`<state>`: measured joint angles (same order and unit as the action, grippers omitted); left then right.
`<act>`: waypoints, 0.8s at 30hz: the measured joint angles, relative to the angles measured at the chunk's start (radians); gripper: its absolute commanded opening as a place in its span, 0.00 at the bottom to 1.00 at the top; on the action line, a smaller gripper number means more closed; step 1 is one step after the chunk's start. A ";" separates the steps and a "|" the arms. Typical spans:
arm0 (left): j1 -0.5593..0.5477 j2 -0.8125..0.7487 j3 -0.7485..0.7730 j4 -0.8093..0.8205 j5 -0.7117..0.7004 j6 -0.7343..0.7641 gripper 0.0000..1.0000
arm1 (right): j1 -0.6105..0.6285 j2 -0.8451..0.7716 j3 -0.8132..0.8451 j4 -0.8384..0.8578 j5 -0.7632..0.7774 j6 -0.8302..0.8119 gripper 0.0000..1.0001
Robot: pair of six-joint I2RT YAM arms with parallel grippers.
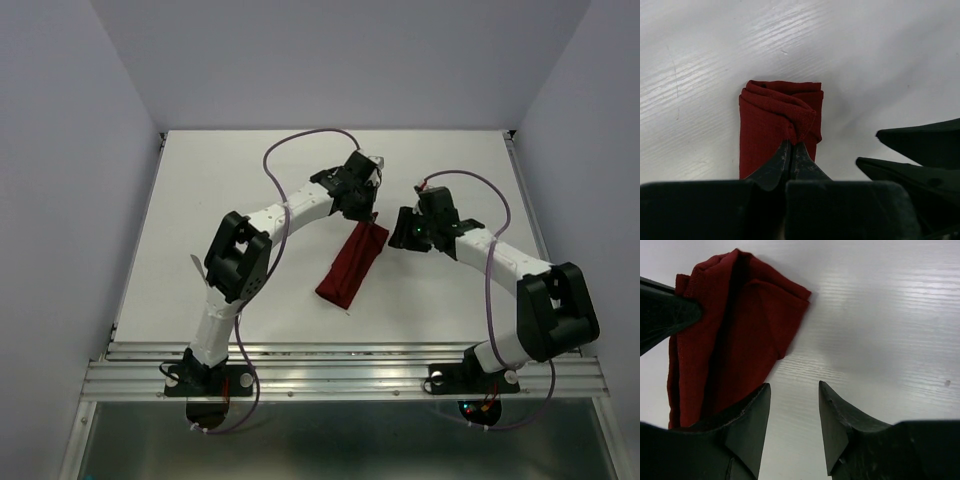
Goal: Fold the napkin into a case and place the utensils inside
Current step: Stuff the top corner of the smaller-rectangle-folded napkin into the folded napkin.
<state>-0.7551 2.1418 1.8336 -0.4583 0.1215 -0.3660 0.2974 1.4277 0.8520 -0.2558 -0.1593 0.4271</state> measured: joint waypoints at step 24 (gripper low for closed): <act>-0.001 -0.011 -0.034 0.042 0.066 -0.058 0.00 | 0.177 0.266 0.180 -0.013 0.231 -0.070 0.43</act>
<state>-0.7559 2.1307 1.7992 -0.4164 0.1879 -0.4240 0.4740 1.6939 1.0321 -0.2691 0.0719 0.3569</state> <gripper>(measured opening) 0.037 0.444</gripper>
